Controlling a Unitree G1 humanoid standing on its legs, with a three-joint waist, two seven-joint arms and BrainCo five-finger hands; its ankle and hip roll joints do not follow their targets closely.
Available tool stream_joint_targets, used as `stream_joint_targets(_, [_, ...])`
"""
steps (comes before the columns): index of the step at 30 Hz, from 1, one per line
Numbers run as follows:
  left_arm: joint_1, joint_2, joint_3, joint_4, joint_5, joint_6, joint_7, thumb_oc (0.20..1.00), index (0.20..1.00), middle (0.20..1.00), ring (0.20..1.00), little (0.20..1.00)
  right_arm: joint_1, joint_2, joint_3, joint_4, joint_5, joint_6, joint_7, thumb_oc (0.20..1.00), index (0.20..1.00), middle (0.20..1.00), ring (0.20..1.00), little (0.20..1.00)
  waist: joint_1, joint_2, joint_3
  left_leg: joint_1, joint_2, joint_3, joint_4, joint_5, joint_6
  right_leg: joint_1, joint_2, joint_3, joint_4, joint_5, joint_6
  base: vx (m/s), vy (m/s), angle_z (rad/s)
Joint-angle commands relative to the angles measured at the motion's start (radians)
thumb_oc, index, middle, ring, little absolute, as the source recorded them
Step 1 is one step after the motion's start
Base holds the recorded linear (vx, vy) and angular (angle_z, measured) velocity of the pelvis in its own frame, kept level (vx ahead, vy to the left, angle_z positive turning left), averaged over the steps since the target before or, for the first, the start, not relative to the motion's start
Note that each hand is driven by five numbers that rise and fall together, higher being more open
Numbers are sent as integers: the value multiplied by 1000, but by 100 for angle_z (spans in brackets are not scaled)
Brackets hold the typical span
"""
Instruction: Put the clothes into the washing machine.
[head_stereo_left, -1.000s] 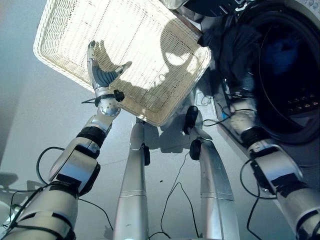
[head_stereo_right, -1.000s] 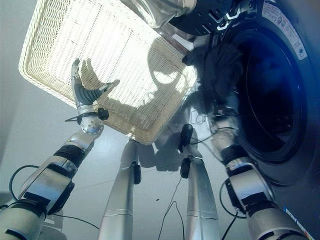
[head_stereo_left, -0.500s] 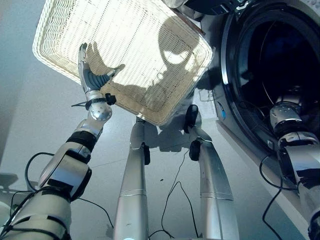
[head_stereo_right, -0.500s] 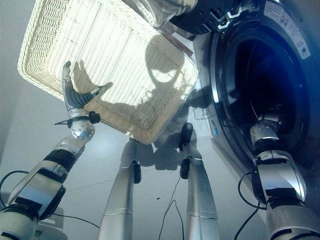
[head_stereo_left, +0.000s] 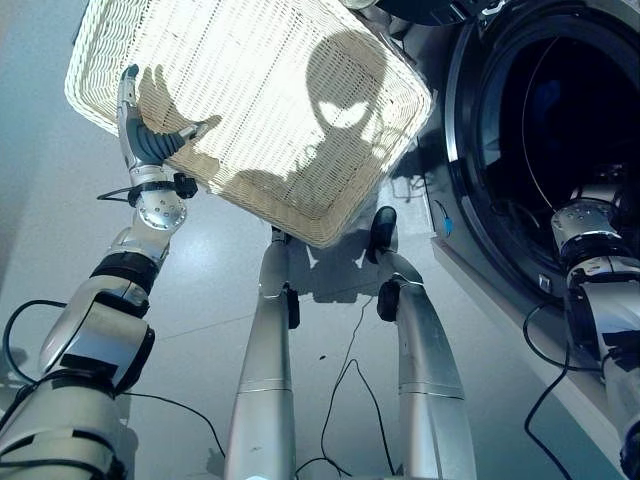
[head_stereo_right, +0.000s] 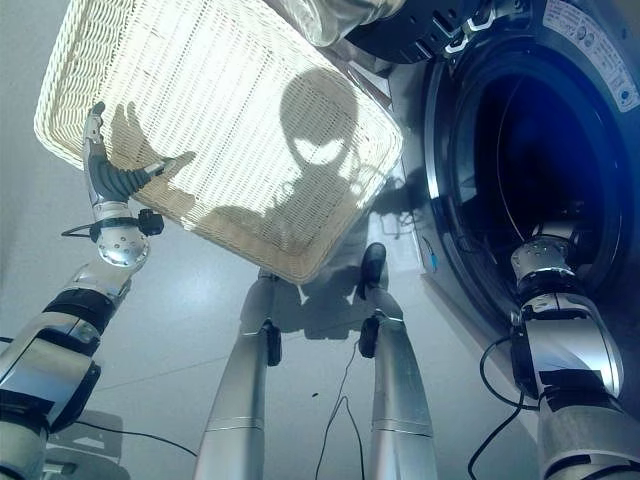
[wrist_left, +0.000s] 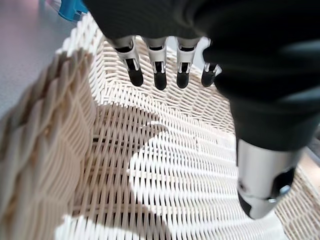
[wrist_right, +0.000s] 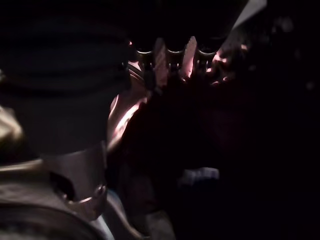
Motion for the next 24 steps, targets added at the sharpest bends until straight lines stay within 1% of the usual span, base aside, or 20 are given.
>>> stream_joint_targets(1, [-49, -52, 12, 23, -18, -11, 24, 1000, 1000, 1000, 1000, 1000, 4, -296, 106, 18, -378, 183, -160, 1000, 1000, 1000, 1000, 1000, 5, -18, -19, 10, -28, 22, 163, -210, -14, 96, 55, -26, -199, 128, 112, 0, -23, 4])
stream_joint_targets(2, [-56, -53, 3, 18, -21, -5, 25, 1000, 1000, 1000, 1000, 1000, -9, -293, 138, 15, -442, 242, -168, 1000, 1000, 1000, 1000, 1000, 6, -17, -19, 9, -30, 22, 163, -210, -13, 95, 56, -26, -200, 130, 112, -5, -11, 4])
stream_joint_targets(3, [-71, -57, -9, 10, -19, 10, 26, 1000, 1000, 1000, 1000, 1000, -34, -279, 188, 13, -508, 321, -174, 1000, 1000, 1000, 1000, 1000, 8, -14, -19, 6, -32, 23, 166, -211, -11, 93, 57, -27, -201, 128, 112, -4, 1, 3])
stream_joint_targets(5, [-89, -61, -21, 14, -19, 19, 22, 1000, 1000, 1000, 1000, 1000, -52, -267, 225, 21, -587, 360, -177, 1000, 1000, 1000, 1000, 1000, 9, -10, -19, 3, -33, 23, 166, -210, -9, 90, 57, -26, -199, 127, 111, 0, 0, 0])
stream_joint_targets(8, [-105, -71, -31, 15, -22, 18, 22, 1000, 1000, 1000, 1000, 1000, -65, -234, 276, 6, -704, 388, -178, 1000, 1000, 1000, 1000, 1000, 7, -2, -19, 0, -36, 27, 164, -210, -6, 85, 59, -22, -201, 125, 111, -4, 11, 0])
stream_joint_targets(11, [-106, -77, -29, 10, -31, 15, 15, 1000, 1000, 1000, 1000, 1000, -40, -192, 294, -29, -830, 359, -161, 1000, 1000, 1000, 1000, 1000, 3, 4, -19, 3, -41, 28, 160, -214, -2, 82, 62, -14, -203, 125, 112, -16, 34, 0])
stream_joint_targets(12, [-103, -79, -27, 6, -28, 15, 14, 1000, 1000, 1000, 1000, 1000, -28, -180, 299, -50, -868, 350, -169, 1000, 1000, 1000, 1000, 1000, 2, 4, -19, 5, -44, 28, 160, -216, 0, 82, 63, -13, -206, 126, 112, 0, 0, 0])
stream_joint_targets(15, [-90, -87, -18, -2, -9, 30, 18, 1000, 1000, 1000, 1000, 1000, 27, -141, 328, -153, -997, 365, -197, 1000, 1000, 1000, 1000, 1000, -8, 4, -19, 15, -46, 31, 155, -219, 2, 83, 68, -2, -210, 126, 114, -14, 24, -1])
stream_joint_targets(16, [-81, -92, -14, -8, -1, 38, 23, 1000, 1000, 1000, 1000, 1000, 44, -132, 335, -188, -1048, 379, -190, 1000, 1000, 1000, 1000, 1000, -12, 2, -19, 20, -48, 31, 157, -222, 3, 86, 68, 1, -211, 127, 115, -27, 39, -1])
stream_joint_targets(17, [-71, -97, -13, -12, 3, 45, 30, 1000, 1000, 1000, 1000, 1000, 68, -120, 354, -231, -1104, 396, -205, 1000, 1000, 1000, 1000, 1000, -15, 2, -19, 28, -48, 33, 153, -221, 4, 90, 69, 6, -213, 127, 114, -29, 38, -1])
stream_joint_targets(18, [-64, -101, -10, -15, 7, 49, 33, 1000, 1000, 1000, 1000, 1000, 84, -112, 364, -262, -1115, 401, -213, 1000, 1000, 1000, 1000, 1000, -17, 1, -19, 35, -49, 35, 149, -221, 6, 94, 70, 7, -215, 128, 114, -30, 47, -1])
stream_joint_targets(19, [-55, -106, -5, -17, 10, 55, 34, 1000, 1000, 1000, 1000, 1000, 103, -101, 375, -298, -1152, 420, -214, 1000, 1000, 1000, 1000, 1000, -20, 1, -19, 44, -50, 38, 147, -222, 6, 99, 70, 10, -218, 129, 115, -30, 52, -2])
stream_joint_targets(21, [-35, -118, 0, -16, 16, 66, 39, 1000, 1000, 1000, 1000, 1000, 145, -81, 396, -362, -1205, 429, -219, 1000, 1000, 1000, 1000, 1000, -28, 0, -19, 65, -52, 42, 144, -223, 8, 112, 70, 17, -221, 131, 115, -40, 59, -2])
stream_joint_targets(22, [-17, -126, 3, -11, 16, 66, 34, 1000, 1000, 1000, 1000, 1000, 182, -61, 403, -397, -1276, 427, -217, 1000, 1000, 1000, 1000, 1000, -33, -1, -19, 84, -53, 45, 141, -223, 10, 128, 70, 22, -225, 132, 115, -49, 52, -1])
stream_joint_targets(24, [10, -135, 10, -9, 23, 66, 27, 1000, 1000, 1000, 1000, 1000, 224, -46, 425, -440, -1324, 429, -223, 1000, 1000, 1000, 1000, 1000, -37, 0, -19, 118, -54, 48, 133, -223, 12, 153, 70, 28, -232, 134, 117, -51, 48, -3])
